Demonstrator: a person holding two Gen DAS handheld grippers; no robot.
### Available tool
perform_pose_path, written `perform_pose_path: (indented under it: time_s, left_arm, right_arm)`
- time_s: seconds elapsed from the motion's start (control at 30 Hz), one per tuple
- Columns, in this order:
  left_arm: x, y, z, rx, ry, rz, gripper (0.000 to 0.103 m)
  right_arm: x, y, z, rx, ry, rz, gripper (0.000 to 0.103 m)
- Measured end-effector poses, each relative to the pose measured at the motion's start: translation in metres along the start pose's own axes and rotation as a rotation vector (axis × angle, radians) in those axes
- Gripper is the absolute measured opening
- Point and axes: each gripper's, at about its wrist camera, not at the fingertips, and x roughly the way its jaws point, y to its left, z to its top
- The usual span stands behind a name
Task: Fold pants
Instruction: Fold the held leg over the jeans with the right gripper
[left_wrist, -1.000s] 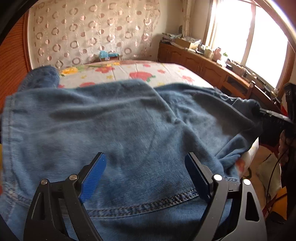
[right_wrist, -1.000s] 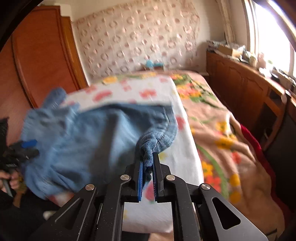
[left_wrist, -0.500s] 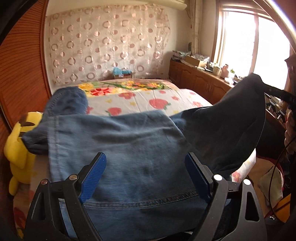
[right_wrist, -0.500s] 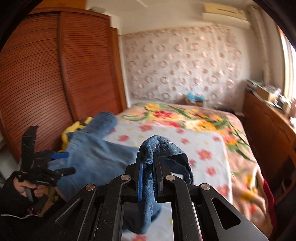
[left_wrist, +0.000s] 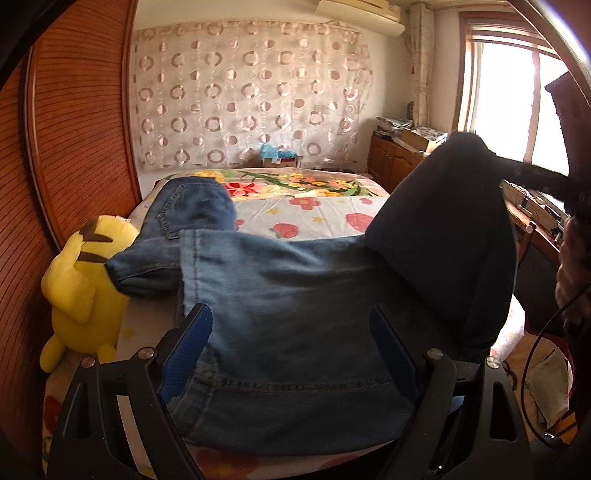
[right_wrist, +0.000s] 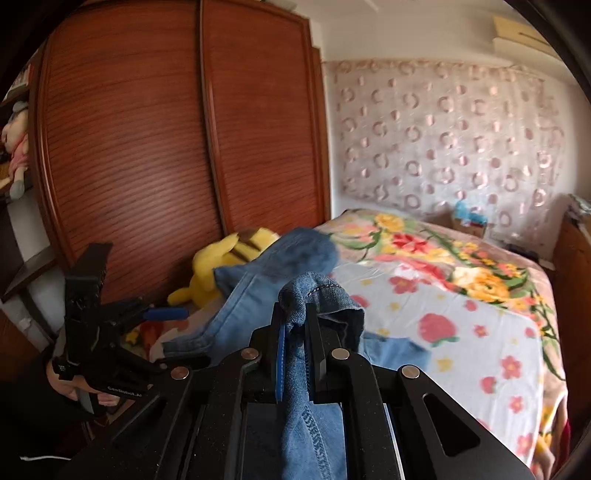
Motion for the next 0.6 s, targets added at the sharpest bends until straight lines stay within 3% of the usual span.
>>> perform_pose_path:
  time_s: [0.07, 0.13, 0.2, 0.43, 0.6]
  left_arm:
    - [0.001, 0.005, -0.002, -0.007, 0.003, 0.006, 0.087]
    - [0.002, 0.008, -0.004, -0.014, 0.007, 0.008, 0.087]
    - [0.004, 0.012, -0.007, -0.023, 0.012, 0.007, 0.087]
    - [0.016, 0.006, -0.013, -0.021, 0.037, -0.021, 0.087]
    - [0.029, -0.009, -0.021, 0.006, 0.06, -0.072, 0.088]
  right_arm:
    - [0.009, -0.002, -0.001, -0.017, 0.026, 0.002, 0.011]
    - [0.017, -0.004, 0.005, -0.036, 0.048, 0.008, 0.034]
    - [0.02, -0.01, 0.01, -0.031, 0.059, -0.001, 0.042]
    - [0.012, -0.025, 0.0, -0.005, 0.11, -0.069, 0.043]
    - [0.048, -0.044, -0.022, 0.071, 0.204, -0.088, 0.043]
